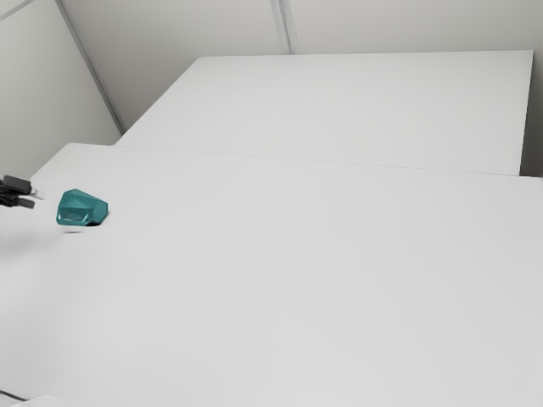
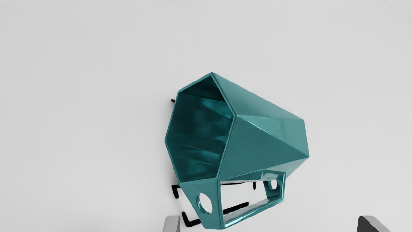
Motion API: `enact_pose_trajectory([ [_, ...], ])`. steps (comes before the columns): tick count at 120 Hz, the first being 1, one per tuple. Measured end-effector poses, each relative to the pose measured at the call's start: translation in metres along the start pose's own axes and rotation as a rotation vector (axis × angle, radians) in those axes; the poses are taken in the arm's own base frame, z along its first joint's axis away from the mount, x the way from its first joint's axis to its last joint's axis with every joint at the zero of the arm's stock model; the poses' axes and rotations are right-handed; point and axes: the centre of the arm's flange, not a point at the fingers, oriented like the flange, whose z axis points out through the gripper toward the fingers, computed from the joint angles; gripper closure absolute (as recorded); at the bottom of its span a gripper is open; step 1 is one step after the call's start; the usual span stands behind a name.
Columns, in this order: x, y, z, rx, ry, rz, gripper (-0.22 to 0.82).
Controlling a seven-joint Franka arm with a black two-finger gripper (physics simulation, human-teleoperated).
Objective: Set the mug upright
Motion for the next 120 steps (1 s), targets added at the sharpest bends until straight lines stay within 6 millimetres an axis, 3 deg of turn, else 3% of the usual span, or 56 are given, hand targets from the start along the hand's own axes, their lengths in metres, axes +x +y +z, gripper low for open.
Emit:
enact_pose_trajectory([
  [28, 0.004, -0.013, 0.031, -0.033, 0.065, 0.070, 0.00],
  [58, 0.001, -0.028, 0.043, -0.026, 0.125, 0.105, 0.00],
  [92, 0.006, -0.029, 0.064, -0.072, 0.218, 0.123, 0.00],
  [120, -0.002, -0.032, 0.088, -0.114, 0.243, 0.100, 0.00],
])
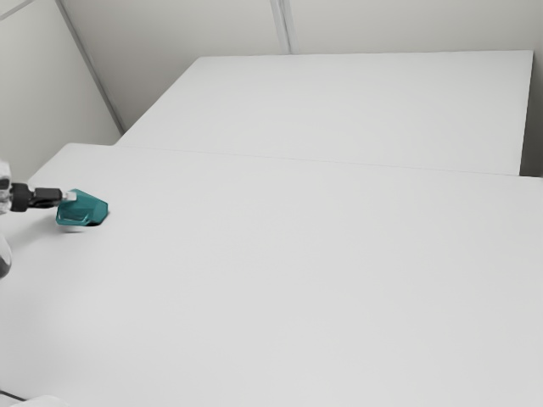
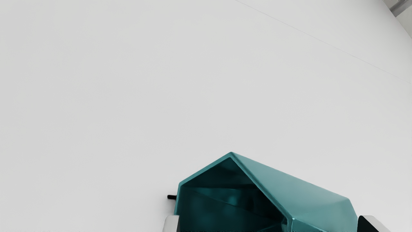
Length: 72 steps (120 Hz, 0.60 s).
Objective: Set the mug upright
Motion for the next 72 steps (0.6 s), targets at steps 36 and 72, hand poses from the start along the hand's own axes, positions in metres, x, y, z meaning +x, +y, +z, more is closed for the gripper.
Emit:
enact_pose_trajectory([
  [36, 0.004, 0.008, 0.017, -0.028, 0.015, 0.013, 0.00],
  [72, 0.011, 0.014, 0.024, -0.037, 0.031, 0.030, 0.50],
])
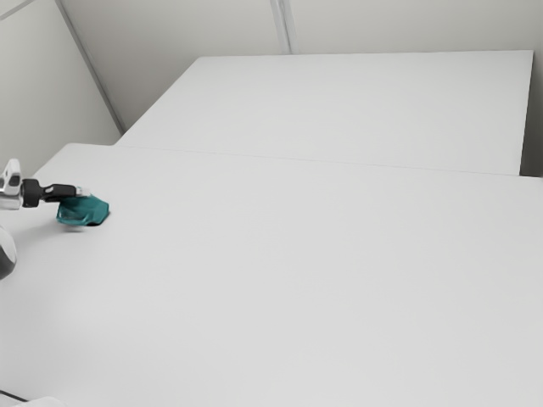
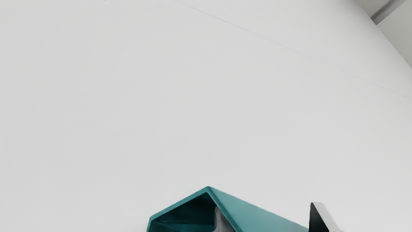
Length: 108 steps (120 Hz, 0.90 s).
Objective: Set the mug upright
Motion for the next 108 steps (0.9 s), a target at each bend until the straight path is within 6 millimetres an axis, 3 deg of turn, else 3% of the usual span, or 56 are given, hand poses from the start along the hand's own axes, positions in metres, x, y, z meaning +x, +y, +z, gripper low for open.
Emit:
enact_pose_trajectory([
  [16, 0.014, 0.011, 0.004, 0.004, 0.000, 0.026, 0.61],
  [22, 0.024, 0.018, 0.003, 0.006, 0.002, 0.044, 0.59],
  [42, 0.051, 0.045, 0.014, 0.002, -0.011, 0.094, 0.72],
  [80, 0.072, 0.092, 0.028, 0.053, -0.088, 0.121, 0.77],
  [98, 0.089, 0.137, 0.030, 0.125, -0.252, 0.176, 0.78],
  [108, 0.095, 0.170, 0.045, 0.161, -0.374, 0.211, 0.78],
])
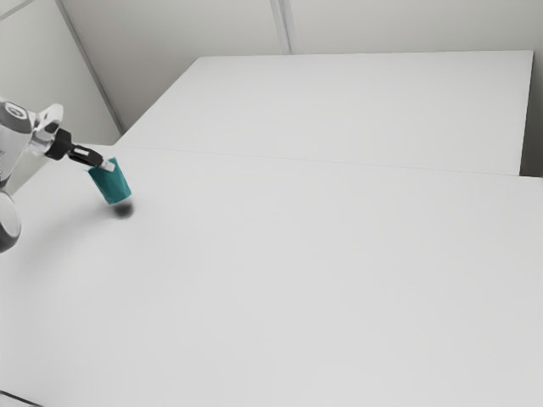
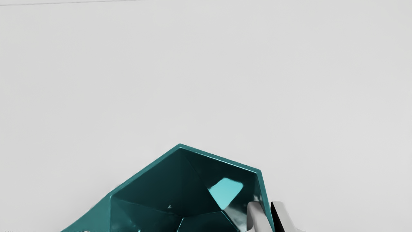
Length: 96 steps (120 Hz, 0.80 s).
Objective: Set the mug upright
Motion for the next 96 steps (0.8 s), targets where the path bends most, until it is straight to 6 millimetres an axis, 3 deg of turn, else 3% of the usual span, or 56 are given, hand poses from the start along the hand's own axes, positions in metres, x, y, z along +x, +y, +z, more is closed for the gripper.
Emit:
enact_pose_trajectory([
  [13, 0.030, 0.047, 0.018, 0.039, -0.131, 0.056, 0.78],
  [34, 0.076, 0.156, 0.034, 0.137, -0.286, 0.153, 0.78],
  [48, 0.088, 0.227, 0.047, 0.206, -0.368, 0.196, 0.78],
  [59, 0.088, 0.275, 0.061, 0.266, -0.422, 0.218, 0.78],
  [70, 0.072, 0.302, 0.074, 0.327, -0.444, 0.202, 0.78],
  [96, 0.048, 0.323, 0.096, 0.494, -0.390, 0.144, 0.78],
])
